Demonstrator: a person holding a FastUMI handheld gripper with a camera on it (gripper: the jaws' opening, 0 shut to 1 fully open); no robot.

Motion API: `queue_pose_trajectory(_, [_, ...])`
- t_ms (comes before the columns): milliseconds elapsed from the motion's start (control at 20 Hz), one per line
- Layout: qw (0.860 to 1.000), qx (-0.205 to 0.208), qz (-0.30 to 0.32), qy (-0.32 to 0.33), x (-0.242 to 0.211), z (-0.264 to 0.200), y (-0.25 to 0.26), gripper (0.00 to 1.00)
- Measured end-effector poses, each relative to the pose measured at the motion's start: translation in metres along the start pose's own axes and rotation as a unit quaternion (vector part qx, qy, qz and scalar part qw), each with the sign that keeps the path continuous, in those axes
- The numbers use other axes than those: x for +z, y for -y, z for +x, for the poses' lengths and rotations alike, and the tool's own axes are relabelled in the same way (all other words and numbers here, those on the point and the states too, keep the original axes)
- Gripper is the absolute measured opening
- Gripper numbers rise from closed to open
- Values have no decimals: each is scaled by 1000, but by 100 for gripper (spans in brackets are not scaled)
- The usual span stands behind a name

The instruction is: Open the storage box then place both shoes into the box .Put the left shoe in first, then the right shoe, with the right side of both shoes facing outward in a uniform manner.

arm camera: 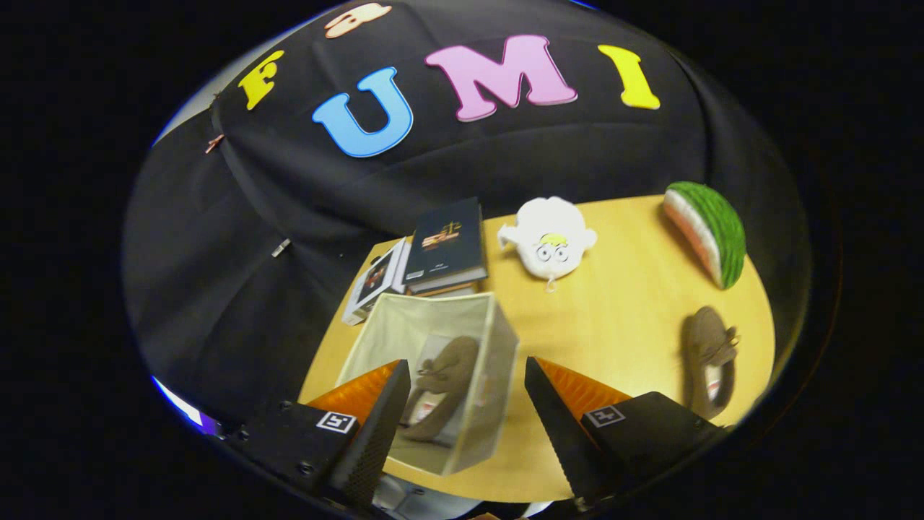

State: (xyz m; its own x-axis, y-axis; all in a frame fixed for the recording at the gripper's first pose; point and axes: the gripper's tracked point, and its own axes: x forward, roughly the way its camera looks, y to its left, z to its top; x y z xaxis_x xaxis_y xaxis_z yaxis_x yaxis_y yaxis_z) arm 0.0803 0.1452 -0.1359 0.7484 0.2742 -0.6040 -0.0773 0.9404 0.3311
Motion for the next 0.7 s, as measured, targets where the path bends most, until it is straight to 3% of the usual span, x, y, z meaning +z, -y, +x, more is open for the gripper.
queue_pose_trajectory(400, [992, -93, -90, 3, -1, -51, 177, 99])
queue_pose_trajectory(700, [986, -99, -130, -43, -34, -49, 274, 100])
